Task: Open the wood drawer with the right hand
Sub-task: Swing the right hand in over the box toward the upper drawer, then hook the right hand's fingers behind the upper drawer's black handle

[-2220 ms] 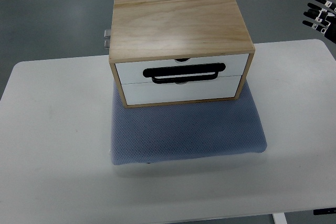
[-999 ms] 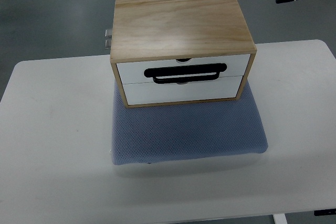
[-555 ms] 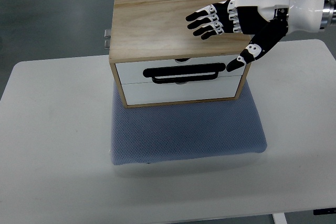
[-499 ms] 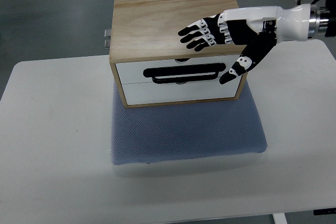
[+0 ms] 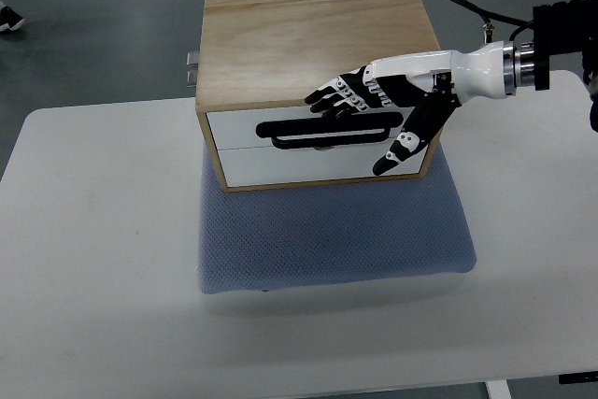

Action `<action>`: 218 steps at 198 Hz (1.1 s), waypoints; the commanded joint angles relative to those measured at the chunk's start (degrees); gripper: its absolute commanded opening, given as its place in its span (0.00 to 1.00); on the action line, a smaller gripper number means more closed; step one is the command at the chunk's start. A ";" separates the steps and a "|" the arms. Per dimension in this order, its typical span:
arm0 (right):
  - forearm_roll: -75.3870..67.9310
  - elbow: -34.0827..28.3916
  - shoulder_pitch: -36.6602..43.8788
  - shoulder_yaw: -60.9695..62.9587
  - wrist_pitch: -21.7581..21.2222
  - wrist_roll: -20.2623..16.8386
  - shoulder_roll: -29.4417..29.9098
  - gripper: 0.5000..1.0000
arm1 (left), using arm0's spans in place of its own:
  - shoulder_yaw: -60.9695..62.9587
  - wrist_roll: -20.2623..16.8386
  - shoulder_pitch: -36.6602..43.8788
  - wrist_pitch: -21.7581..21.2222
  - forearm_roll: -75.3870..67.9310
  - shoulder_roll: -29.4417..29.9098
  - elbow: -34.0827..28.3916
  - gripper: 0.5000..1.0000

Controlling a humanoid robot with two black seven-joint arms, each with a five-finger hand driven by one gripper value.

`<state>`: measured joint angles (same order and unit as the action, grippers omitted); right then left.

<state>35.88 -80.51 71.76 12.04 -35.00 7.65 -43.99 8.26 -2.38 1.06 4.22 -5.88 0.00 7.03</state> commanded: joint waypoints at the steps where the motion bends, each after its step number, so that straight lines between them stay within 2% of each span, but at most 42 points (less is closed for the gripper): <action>1: 0.86 0.70 -0.57 -0.08 0.00 0.00 0.31 0.89 | 0.00 0.01 -0.01 0.00 0.00 0.00 0.00 1.00; 83: 1.74 6.77 -1.97 -0.17 0.00 0.00 3.91 0.89 | 0.00 0.01 -0.01 0.00 0.00 0.00 0.00 1.00; 218: 4.03 9.67 -3.99 -0.88 0.00 0.00 6.02 0.89 | 0.00 0.01 -0.01 0.00 0.00 0.00 0.00 1.00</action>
<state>39.68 -70.83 68.24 11.17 -35.00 7.65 -38.21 8.26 -2.38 1.05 4.22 -5.89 0.00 7.03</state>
